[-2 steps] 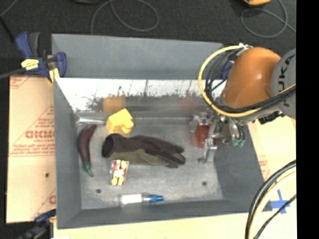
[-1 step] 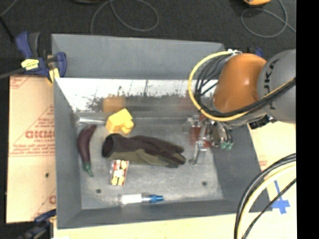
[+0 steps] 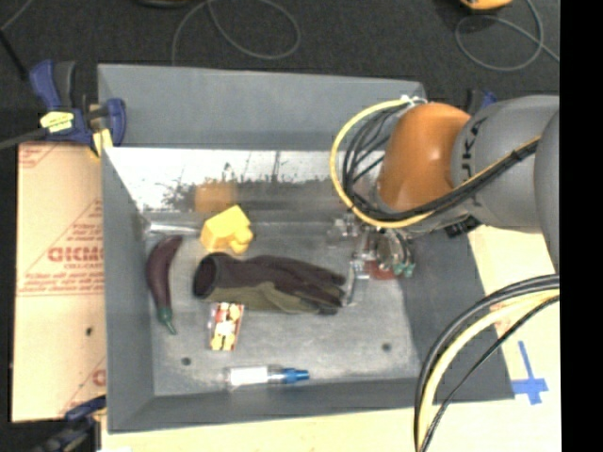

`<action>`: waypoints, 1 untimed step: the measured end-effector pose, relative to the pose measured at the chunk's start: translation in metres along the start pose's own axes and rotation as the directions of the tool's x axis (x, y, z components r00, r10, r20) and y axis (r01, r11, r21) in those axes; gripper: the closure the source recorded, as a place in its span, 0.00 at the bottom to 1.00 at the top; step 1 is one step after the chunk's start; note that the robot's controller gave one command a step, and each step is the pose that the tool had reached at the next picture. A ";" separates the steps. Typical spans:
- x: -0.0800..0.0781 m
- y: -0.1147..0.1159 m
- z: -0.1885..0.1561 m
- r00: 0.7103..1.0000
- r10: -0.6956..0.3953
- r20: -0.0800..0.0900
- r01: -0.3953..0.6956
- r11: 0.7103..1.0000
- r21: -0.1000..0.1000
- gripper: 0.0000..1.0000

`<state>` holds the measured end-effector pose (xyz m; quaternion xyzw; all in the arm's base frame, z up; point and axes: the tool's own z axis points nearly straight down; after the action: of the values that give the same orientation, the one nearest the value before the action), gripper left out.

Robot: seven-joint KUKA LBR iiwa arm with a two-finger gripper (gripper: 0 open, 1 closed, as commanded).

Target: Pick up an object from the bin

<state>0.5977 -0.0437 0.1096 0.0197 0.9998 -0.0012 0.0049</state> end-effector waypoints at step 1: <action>0.010 0.018 0.037 0.996 0.086 0.002 -0.086 0.996 0.000 1.00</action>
Offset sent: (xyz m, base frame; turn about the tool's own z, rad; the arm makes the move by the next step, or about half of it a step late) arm 0.0000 0.0000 0.0000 0.0000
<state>0.5885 -0.0257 0.0723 0.0628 0.9980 -0.0009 0.0060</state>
